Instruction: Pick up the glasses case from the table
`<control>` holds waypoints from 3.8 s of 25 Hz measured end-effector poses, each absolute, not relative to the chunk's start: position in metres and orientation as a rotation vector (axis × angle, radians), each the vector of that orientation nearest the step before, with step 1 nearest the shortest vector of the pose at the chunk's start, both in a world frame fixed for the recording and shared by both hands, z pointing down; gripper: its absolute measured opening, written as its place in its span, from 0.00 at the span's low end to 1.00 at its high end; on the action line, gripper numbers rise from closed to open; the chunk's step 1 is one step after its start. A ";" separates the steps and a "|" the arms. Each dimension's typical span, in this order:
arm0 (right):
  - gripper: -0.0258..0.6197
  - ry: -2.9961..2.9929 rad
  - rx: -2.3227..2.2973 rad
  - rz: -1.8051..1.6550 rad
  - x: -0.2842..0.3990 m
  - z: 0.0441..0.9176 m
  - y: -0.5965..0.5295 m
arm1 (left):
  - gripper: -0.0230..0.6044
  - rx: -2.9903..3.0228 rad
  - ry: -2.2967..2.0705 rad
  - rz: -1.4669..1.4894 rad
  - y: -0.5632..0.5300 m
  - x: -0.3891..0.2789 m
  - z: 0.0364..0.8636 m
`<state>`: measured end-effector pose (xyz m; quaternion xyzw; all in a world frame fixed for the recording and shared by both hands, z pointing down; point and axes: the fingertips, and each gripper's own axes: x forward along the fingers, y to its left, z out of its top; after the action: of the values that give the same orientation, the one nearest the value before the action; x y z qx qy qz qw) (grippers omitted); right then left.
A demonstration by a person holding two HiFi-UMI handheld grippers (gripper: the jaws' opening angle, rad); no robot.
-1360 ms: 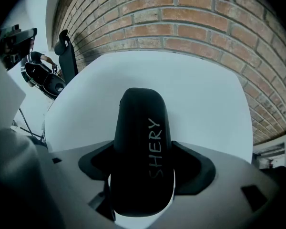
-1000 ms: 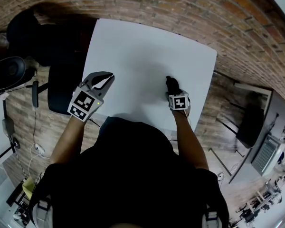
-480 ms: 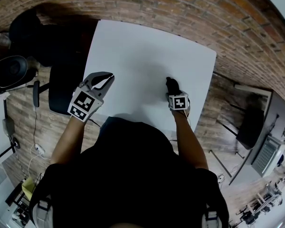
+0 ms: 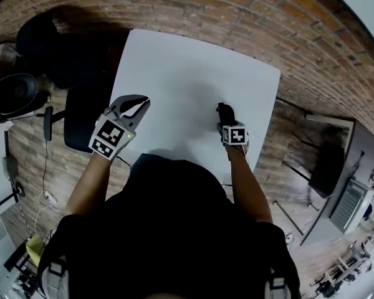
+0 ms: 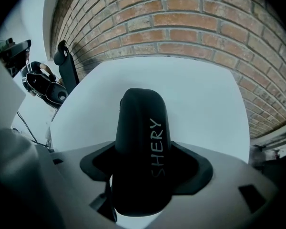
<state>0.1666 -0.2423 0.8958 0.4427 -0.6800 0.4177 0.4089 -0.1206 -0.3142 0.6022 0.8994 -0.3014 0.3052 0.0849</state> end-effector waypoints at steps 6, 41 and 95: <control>0.55 -1.764 1.126 1.055 0.165 0.873 -0.243 | 0.08 2.698 -0.913 0.906 -0.307 -0.118 0.592; 0.55 -1.988 1.157 1.013 0.187 0.778 -0.180 | 0.08 2.784 -1.021 0.876 -0.205 -0.087 0.534; 0.55 -2.418 1.389 0.793 0.264 0.572 -0.124 | 0.08 2.902 -1.073 0.799 -0.086 -0.028 0.489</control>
<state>0.2637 -0.1242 0.5721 0.4757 -0.8279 0.2716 0.1209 -0.0279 -0.0863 0.4886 0.9078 -0.3356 0.2500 -0.0271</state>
